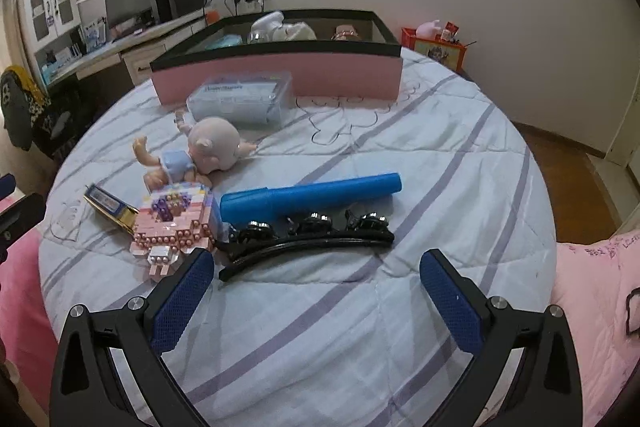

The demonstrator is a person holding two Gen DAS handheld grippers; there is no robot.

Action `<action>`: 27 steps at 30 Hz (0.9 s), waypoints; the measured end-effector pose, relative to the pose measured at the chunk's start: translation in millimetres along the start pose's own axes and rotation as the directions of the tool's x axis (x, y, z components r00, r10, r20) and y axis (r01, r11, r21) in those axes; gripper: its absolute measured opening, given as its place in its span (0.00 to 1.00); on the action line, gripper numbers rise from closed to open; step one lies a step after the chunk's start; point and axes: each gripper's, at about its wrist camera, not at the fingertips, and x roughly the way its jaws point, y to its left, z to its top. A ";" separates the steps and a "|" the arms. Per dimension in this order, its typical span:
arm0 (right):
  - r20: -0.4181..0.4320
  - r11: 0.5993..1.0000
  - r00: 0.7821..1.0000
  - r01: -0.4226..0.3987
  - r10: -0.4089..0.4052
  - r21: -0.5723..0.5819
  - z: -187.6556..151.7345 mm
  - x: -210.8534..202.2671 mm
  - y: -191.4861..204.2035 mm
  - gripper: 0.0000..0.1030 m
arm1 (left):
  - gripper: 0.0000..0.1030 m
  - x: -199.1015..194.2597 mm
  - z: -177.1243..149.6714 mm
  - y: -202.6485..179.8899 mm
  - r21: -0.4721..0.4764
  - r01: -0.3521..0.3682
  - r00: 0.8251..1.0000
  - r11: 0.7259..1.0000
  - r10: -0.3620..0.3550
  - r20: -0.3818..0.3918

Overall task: Organize rigid objects
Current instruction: 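Grasp the pink block figure with the left gripper while the right grasps the black hair clip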

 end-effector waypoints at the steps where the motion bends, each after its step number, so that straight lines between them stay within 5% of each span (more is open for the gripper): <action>1: -0.010 1.000 1.000 0.001 -0.001 0.005 0.8 4.2 -1.3 1.00 | 1.00 1.7 -0.5 0.1 -0.001 0.001 1.000 1.000 -0.001 -0.006; 15: -0.007 0.983 0.988 0.155 -0.155 0.098 -2.5 -8.2 -64.4 1.00 | 1.00 14.3 -2.4 -19.5 0.052 0.040 0.998 0.998 -0.037 -0.046; 20: 0.025 0.987 0.997 0.065 -0.070 0.148 1.2 -12.3 -65.5 1.00 | 1.00 14.4 -0.5 -28.7 0.066 0.056 0.998 0.996 -0.053 -0.045; 25: -0.001 0.993 0.998 0.069 -0.069 0.099 16.5 11.4 -54.6 1.00 | 1.00 11.5 -1.9 -41.8 0.059 0.102 0.994 0.993 -0.099 -0.054; 27: 0.003 0.994 0.996 0.084 -0.084 0.074 19.2 13.7 -56.1 0.90 | 1.00 10.0 -4.0 -50.7 0.071 0.108 0.993 0.992 -0.104 -0.056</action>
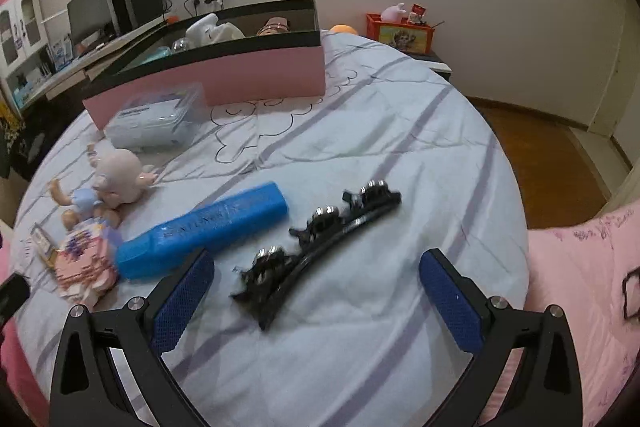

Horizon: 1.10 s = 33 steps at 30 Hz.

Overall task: Organize rigid objects
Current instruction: 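Grasp the pink block figure with the left gripper while the right grasps the black hair clip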

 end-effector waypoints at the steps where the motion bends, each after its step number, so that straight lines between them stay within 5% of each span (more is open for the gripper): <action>1: 0.011 1.000 1.000 -0.004 0.004 -0.004 0.0 -1.4 -2.6 0.86 | 1.00 0.3 -0.6 -3.7 0.004 0.004 1.000 1.000 -0.004 -0.001; 3: 0.020 1.000 1.000 -0.011 0.012 -0.008 0.2 -3.1 -12.6 0.62 | 1.00 2.1 -1.6 -13.3 -0.004 0.052 0.999 0.999 -0.052 -0.013; 7: 0.032 0.998 0.998 -0.058 0.058 0.010 0.2 -5.7 -28.4 0.47 | 1.00 11.0 -4.5 -25.9 -0.073 0.128 0.990 0.989 -0.132 -0.042; 12: 0.047 0.997 0.996 -0.073 0.073 0.001 -0.5 -4.7 -29.6 0.46 | 1.00 24.6 -1.6 -46.2 -0.112 0.170 0.981 0.979 -0.179 -0.078; 17: 0.061 0.996 0.994 -0.086 0.086 0.003 -0.5 -2.6 -31.4 0.46 | 1.00 42.1 6.2 -55.5 -0.099 0.121 0.986 0.988 -0.131 -0.098; 25: 0.069 0.995 0.993 -0.096 0.095 -0.002 -0.4 -0.5 -32.6 0.46 | 1.00 66.7 31.0 -16.9 -0.156 0.077 0.991 0.985 -0.093 -0.098; 33: 0.072 0.996 0.993 -0.091 0.091 -0.005 0.6 1.1 -31.0 0.47 | 1.00 39.2 20.3 -36.1 -0.132 0.148 0.987 0.980 -0.155 -0.047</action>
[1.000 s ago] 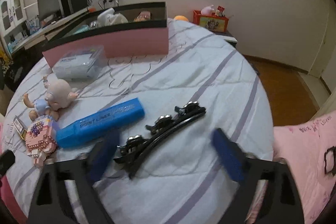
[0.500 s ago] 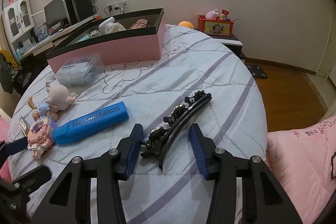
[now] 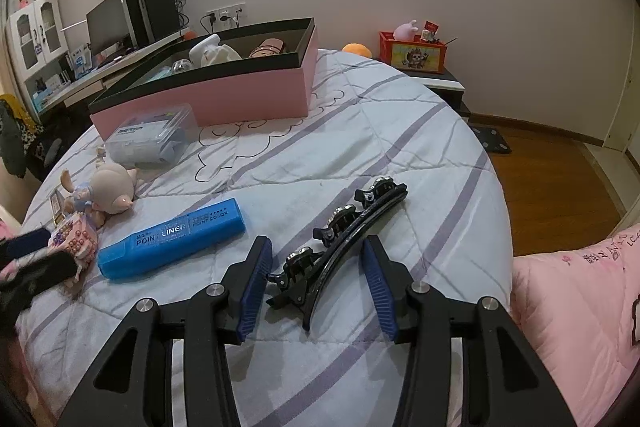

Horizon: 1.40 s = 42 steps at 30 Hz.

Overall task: Organize rigid objects
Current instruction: 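Grasp the pink block figure with the left gripper while the right grasps the black hair clip, then carry both items into the pink box and open both grippers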

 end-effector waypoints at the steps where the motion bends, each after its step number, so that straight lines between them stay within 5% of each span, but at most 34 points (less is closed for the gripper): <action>1: 0.000 1.000 1.000 -0.001 0.001 -0.001 -0.1 0.0 -0.4 0.47 | 0.99 1.3 -1.3 -3.9 0.014 -0.008 1.000 1.000 0.008 0.000; 4: -0.002 1.000 1.000 -0.006 0.006 -0.007 0.3 0.4 -0.7 0.48 | 0.82 7.8 -3.5 -13.4 0.051 -0.033 0.999 0.998 0.034 -0.020; 12: -0.005 1.000 1.000 -0.023 0.023 -0.012 0.3 1.3 -1.1 0.54 | 0.72 22.2 3.4 -18.2 0.125 -0.083 0.996 0.989 0.087 -0.024; 15: -0.005 1.000 1.000 -0.012 0.012 -0.025 0.4 2.6 2.5 0.56 | 0.61 25.8 5.9 -19.0 0.149 -0.091 0.995 0.985 0.094 -0.014; 19: 0.015 0.999 1.000 -0.020 0.020 -0.036 -0.4 2.2 2.0 0.54 | 0.61 21.5 5.5 -13.1 0.143 -0.072 0.997 0.987 0.072 0.006; 24: 0.039 0.999 0.998 -0.046 0.047 -0.002 -2.1 -6.2 -7.4 0.26 | 0.61 13.1 3.7 -9.7 0.141 -0.088 0.996 0.986 0.085 0.026; 36: 0.015 0.994 0.995 -0.100 0.100 -0.050 -15.6 -21.2 8.4 0.26 | 0.61 -10.0 -0.9 -2.8 0.142 -0.033 0.998 0.989 0.026 0.051; 42: 0.079 0.992 0.989 -0.119 0.122 -0.042 -6.7 -38.2 10.9 0.26 | 0.61 -22.0 6.1 -5.3 0.150 -0.024 0.996 0.988 0.010 0.091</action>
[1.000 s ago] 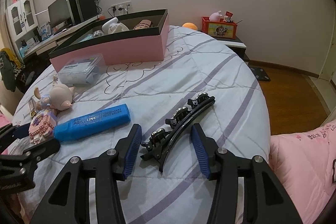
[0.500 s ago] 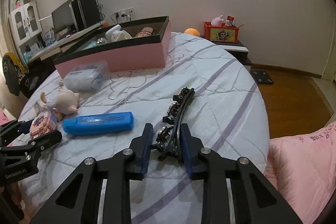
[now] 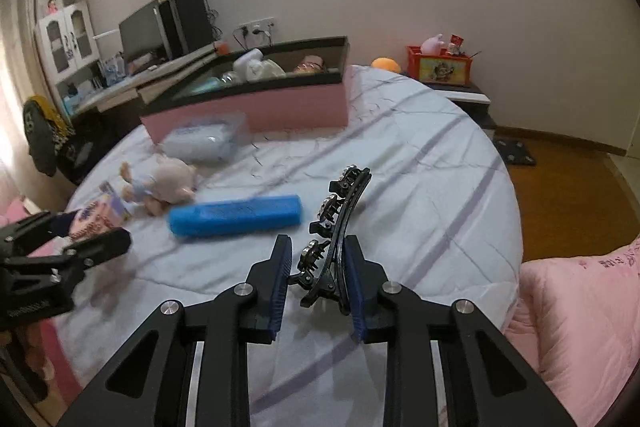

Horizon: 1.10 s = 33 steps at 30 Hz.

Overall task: Organize rigid objects
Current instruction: 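Carry both items into the pink box and open both grippers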

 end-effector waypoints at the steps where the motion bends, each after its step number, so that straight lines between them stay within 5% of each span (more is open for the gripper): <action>1: 0.004 1.000 1.000 -0.009 0.009 -0.003 3.8 -1.6 1.8 0.26 | 0.61 -1.9 2.1 0.7 -0.002 0.002 1.000 1.000 -0.002 0.008; 17: 0.061 0.992 0.995 -0.067 0.074 -0.107 103.4 40.2 29.5 0.26 | 0.61 28.3 104.6 33.7 0.039 -0.079 0.993 0.996 0.075 0.094; 25: -0.007 0.987 0.995 -0.101 0.101 -0.128 152.6 109.5 43.0 0.26 | 0.61 94.9 163.3 68.2 0.040 -0.109 0.994 0.993 0.109 0.010; 33: -0.110 0.984 0.991 -0.092 0.075 -0.154 152.5 161.9 54.1 0.27 | 0.66 137.6 163.5 84.8 0.019 -0.131 0.988 0.991 0.132 -0.077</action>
